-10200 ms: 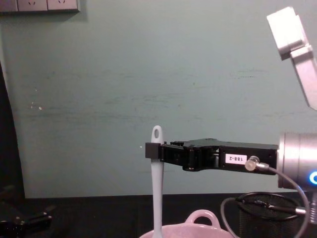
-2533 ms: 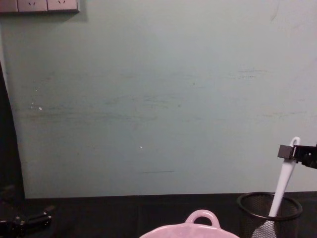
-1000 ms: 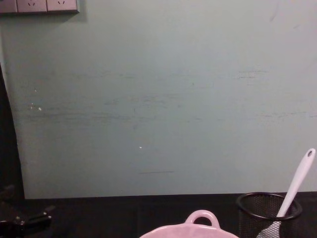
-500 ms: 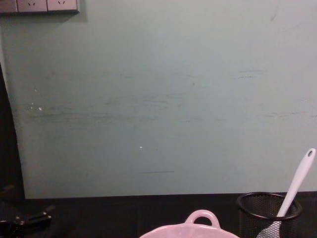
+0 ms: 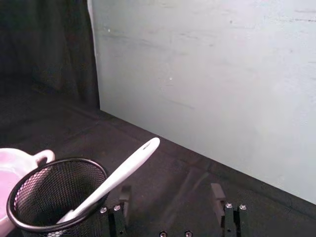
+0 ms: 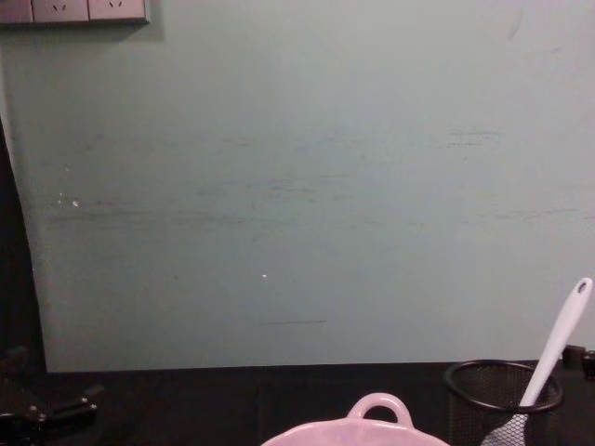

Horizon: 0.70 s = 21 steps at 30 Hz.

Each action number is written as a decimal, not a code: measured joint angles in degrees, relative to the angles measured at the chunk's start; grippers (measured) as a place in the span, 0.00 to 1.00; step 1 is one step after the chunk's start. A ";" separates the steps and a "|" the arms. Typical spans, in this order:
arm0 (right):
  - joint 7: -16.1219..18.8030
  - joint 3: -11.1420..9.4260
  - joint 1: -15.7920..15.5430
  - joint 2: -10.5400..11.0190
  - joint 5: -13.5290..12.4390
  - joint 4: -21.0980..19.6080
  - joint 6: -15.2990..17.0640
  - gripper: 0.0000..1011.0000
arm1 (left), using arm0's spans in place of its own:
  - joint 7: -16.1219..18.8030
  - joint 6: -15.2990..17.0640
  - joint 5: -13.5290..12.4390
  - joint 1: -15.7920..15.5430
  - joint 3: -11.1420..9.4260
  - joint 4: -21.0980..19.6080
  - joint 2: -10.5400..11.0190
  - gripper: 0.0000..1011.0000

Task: Use the one hand to pick up the spoon and stir the clear water in the bowl.

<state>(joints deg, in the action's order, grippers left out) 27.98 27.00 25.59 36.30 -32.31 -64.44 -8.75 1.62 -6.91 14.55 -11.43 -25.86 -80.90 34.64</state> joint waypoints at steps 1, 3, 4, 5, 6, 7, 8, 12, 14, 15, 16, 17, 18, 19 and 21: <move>-0.03 -0.12 -0.13 -0.18 0.02 0.08 -0.28 0.99 | 0.00 0.00 0.00 0.00 0.00 0.00 0.00 0.99; -0.07 -0.28 -0.40 -0.85 0.37 0.58 -1.17 0.99 | 0.00 0.00 0.00 0.00 0.00 0.00 0.00 0.99; -0.09 -0.29 -0.44 -1.10 0.56 0.85 -1.40 0.99 | 0.00 0.00 0.00 0.00 0.00 0.00 0.00 0.99; -0.18 -0.28 -0.45 -1.33 0.81 1.11 -1.54 0.99 | 0.00 0.00 0.00 0.00 0.00 0.00 0.00 0.99; -0.34 -0.21 -0.46 -1.69 1.31 1.48 -1.67 0.99 | 0.00 0.00 0.00 0.00 0.00 0.00 0.00 0.99; -0.34 -0.21 -0.46 -1.69 1.31 1.48 -1.67 0.99 | 0.00 0.00 0.00 0.00 0.00 0.00 0.00 0.99; -0.46 -0.19 -0.50 -1.96 1.69 1.71 -1.70 0.99 | 0.00 0.00 0.00 0.00 0.00 0.00 0.00 0.99; -2.18 -0.32 -1.05 -2.21 2.77 1.23 -0.37 0.99 | 0.00 0.00 0.00 0.00 0.00 0.00 0.00 0.99; -3.87 -0.39 -1.56 -2.10 3.82 0.18 1.04 0.99 | 0.00 0.00 0.00 0.00 0.00 0.00 0.00 0.99; -5.28 -0.65 -2.05 -2.07 4.57 -0.55 1.21 0.99 | 0.00 0.00 0.00 0.00 0.00 0.00 0.00 0.99; -6.01 -0.86 -2.36 -2.15 4.92 -0.83 1.03 0.99 | 0.00 0.00 0.00 0.00 0.00 0.00 0.00 0.99; -6.66 -1.08 -2.63 -2.25 5.21 -1.04 0.62 0.99 | 0.00 0.00 0.00 0.00 0.00 0.00 0.00 0.99; -7.17 -1.36 -2.90 -2.38 5.40 -1.23 0.24 0.99 | 0.00 0.00 0.00 0.00 0.00 0.00 0.00 0.99; -8.04 -1.78 -3.33 -2.57 5.76 -1.53 -0.40 0.99 | 0.00 0.00 0.00 0.00 0.00 0.00 0.00 0.99; -9.95 -2.68 -4.29 -3.13 6.18 -2.05 -1.55 0.99 | 0.00 0.00 0.00 0.00 0.00 0.00 0.00 0.99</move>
<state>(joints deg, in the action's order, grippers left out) 18.02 24.33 21.30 33.16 -26.12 -66.49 -10.29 1.62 -6.91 14.55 -11.43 -25.86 -80.90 34.65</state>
